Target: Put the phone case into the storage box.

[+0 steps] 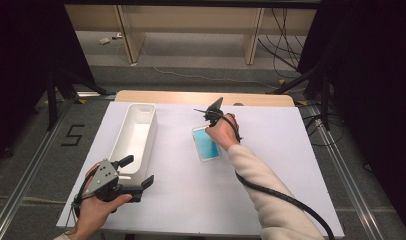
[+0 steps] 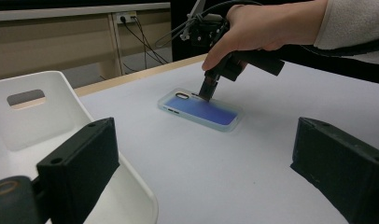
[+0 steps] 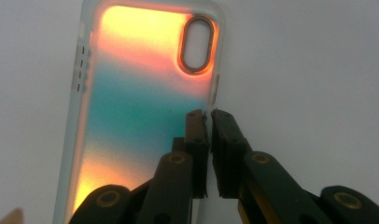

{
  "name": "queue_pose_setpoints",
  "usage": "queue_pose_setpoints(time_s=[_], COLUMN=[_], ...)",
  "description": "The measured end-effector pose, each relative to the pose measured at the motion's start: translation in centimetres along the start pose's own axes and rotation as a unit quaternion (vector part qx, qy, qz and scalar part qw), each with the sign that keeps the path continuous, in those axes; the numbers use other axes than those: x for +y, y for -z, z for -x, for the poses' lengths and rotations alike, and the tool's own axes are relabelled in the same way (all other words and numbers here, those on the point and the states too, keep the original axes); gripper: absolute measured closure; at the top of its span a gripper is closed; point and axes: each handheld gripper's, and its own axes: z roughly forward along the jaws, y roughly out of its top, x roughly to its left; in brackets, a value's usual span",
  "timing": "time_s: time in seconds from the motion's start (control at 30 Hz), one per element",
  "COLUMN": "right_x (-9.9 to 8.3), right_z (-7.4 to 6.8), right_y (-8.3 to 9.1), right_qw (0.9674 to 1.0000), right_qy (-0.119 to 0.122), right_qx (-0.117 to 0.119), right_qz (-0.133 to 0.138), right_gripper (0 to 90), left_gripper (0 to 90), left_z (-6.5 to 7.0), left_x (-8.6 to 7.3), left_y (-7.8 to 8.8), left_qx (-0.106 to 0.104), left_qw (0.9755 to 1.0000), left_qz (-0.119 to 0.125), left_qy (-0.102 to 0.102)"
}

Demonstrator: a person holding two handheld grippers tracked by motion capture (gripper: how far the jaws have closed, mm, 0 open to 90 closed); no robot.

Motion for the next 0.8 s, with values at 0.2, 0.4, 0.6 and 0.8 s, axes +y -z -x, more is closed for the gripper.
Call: queue_pose_setpoints(time_s=[0.2, 0.4, 0.6, 0.8], right_x=[-0.05, -0.06, -0.10, -0.05], right_z=[-0.01, -0.22, -0.29, -0.28], right_y=[0.01, 0.03, 0.24, 0.56], right_qw=[1.0000, 0.9998, 0.9997, 0.9997], right_qy=[-0.007, -0.018, -0.023, -0.022], right_qx=[-0.003, -0.011, -0.010, -0.010], right_qz=[-0.001, 0.000, 0.003, 0.008], right_gripper=[88.2, 88.6, 89.0, 89.1], left_gripper=[6.5, 6.5, 6.5, 6.5], left_z=[-0.03, -0.04, -0.04, -0.03], left_x=[0.00, 0.00, 0.00, 0.00], left_y=[0.01, 0.03, 0.01, 0.01], left_qx=[0.000, 0.000, 0.001, 0.001], left_qw=[1.0000, 1.0000, 1.0000, 1.0000], left_qz=[0.000, 0.000, 0.000, 0.000], left_qy=[-0.001, 0.000, 0.000, -0.001])
